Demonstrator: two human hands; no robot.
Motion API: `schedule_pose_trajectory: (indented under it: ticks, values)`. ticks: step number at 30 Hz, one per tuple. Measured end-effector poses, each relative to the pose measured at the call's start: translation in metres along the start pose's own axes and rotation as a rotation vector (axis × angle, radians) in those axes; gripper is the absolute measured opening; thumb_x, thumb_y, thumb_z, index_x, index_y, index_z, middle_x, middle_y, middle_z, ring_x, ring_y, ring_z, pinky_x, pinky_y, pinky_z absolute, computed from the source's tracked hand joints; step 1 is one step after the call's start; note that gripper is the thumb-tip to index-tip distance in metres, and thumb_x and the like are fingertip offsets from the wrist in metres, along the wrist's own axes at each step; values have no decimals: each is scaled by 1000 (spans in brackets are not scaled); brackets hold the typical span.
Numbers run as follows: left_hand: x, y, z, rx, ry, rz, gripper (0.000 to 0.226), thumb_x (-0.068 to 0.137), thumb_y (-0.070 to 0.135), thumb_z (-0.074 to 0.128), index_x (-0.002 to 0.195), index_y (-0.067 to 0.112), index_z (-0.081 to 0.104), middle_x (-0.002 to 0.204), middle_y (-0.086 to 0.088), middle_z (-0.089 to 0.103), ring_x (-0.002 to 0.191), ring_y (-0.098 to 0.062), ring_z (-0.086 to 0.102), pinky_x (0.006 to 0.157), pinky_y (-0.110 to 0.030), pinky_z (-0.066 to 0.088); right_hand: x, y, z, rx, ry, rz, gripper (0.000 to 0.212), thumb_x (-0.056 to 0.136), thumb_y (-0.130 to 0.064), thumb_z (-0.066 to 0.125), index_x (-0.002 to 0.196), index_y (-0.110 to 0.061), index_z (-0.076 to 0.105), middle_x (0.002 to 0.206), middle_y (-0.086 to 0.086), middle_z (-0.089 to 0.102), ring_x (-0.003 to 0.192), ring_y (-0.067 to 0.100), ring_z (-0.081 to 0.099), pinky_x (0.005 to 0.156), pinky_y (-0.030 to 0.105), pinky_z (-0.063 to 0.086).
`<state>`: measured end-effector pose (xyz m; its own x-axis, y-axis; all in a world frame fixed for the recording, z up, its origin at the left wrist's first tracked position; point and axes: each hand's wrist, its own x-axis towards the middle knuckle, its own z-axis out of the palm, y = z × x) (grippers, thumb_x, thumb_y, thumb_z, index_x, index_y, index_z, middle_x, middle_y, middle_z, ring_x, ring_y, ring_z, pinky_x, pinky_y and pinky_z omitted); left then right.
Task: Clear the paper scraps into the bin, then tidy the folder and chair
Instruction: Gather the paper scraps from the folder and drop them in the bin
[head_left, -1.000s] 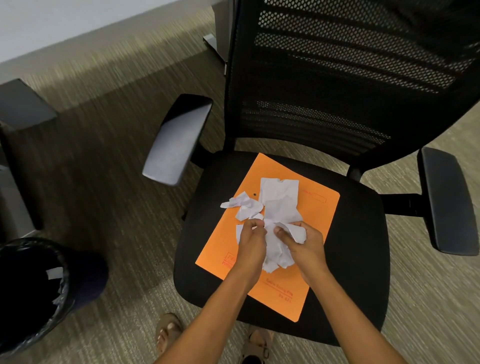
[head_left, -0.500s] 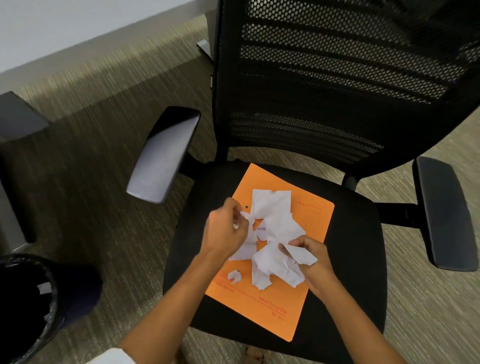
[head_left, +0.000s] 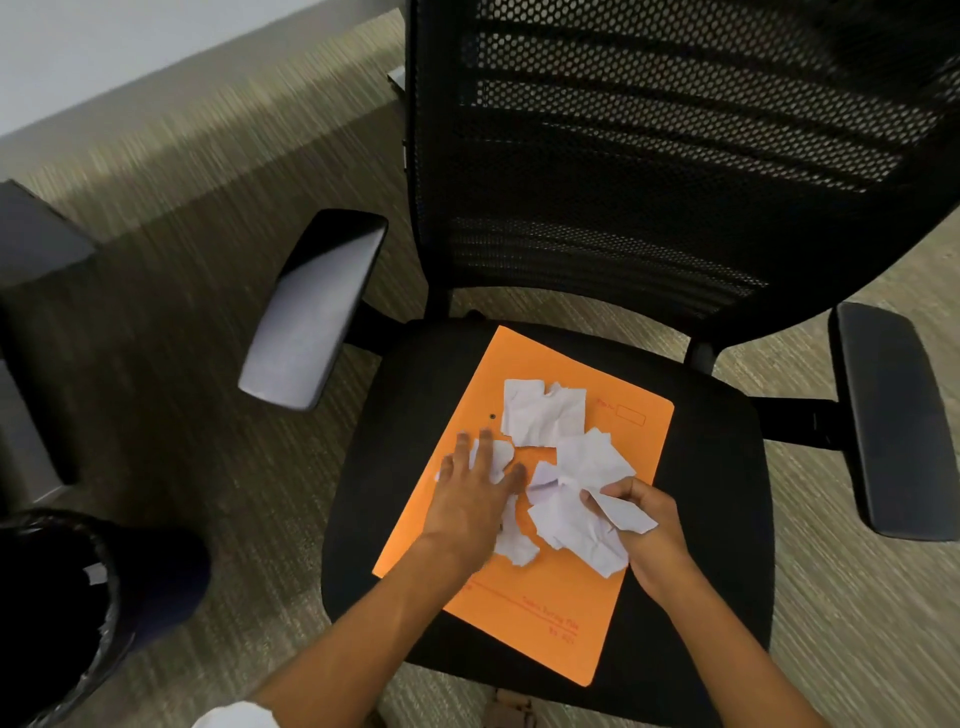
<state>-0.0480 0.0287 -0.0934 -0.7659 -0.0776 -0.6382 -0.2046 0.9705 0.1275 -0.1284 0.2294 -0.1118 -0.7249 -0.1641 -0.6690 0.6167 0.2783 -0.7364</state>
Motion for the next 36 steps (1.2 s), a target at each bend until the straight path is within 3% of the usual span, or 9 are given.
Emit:
schedule_pose_trajectory:
  ticks: [3,7,11,15,21,28,31,34,36]
  values:
    - [-11,5,2,35,52,48,75,85,11,75,149,21,36,162,-20,13,144,-42,21,108,-45,43,-2,3,-2,-9,6,3,31,78,3,81,60,-18,67,68,-6,69,64,6,67,56,21,57]
    - [-19,-1,4,-40,122,106,40,98,18,59,136,13,50,147,-14,39,123,-32,42,93,-40,47,-8,3,-3,-13,-15,-7,33,79,1,81,59,-20,65,66,-8,68,61,4,67,53,20,55]
    - [-31,-12,8,-551,42,129,26,95,7,56,119,10,66,120,-7,67,108,-25,62,91,-42,53,-14,4,-6,-13,-27,-4,30,79,0,81,61,-19,66,69,-7,70,64,6,69,56,22,58]
    - [-61,-25,21,-1081,39,21,12,92,12,65,104,14,69,106,-4,72,98,-19,68,88,-41,58,-25,6,0,-38,-58,26,34,80,-2,81,59,-23,65,69,-10,71,65,5,71,57,22,59]
    - [-109,-41,41,-1716,114,-121,46,93,0,65,123,35,59,111,-14,70,91,-27,72,70,-36,61,-59,-12,31,-56,-245,-42,33,79,-2,81,60,-22,62,73,-5,68,71,6,69,64,23,58]
    - [-172,-69,50,-2205,300,-212,45,83,2,60,121,24,66,114,-12,71,90,-25,71,60,-37,57,-118,-44,117,-205,-606,-219,25,83,5,77,72,-6,58,69,-4,59,67,10,54,62,20,44]
    - [-207,-87,56,-2369,386,-184,38,89,29,61,125,21,67,125,-15,69,100,-29,70,71,-41,57,-141,-47,166,-351,-688,-304,16,81,2,80,83,-4,66,87,3,68,83,15,63,73,33,49]
    - [-249,-110,64,-2384,529,-206,74,78,55,76,138,16,56,132,-15,66,119,-33,64,97,-50,53,-165,-42,219,-457,-824,-359,21,82,3,79,94,-12,70,101,3,73,100,19,69,85,39,55]
    - [-273,-126,70,-2279,636,-274,88,64,49,90,137,17,55,129,-13,68,119,-33,65,98,-50,55,-183,-35,256,-531,-930,-400,25,85,-4,79,104,-17,69,108,0,73,104,14,69,84,30,57]
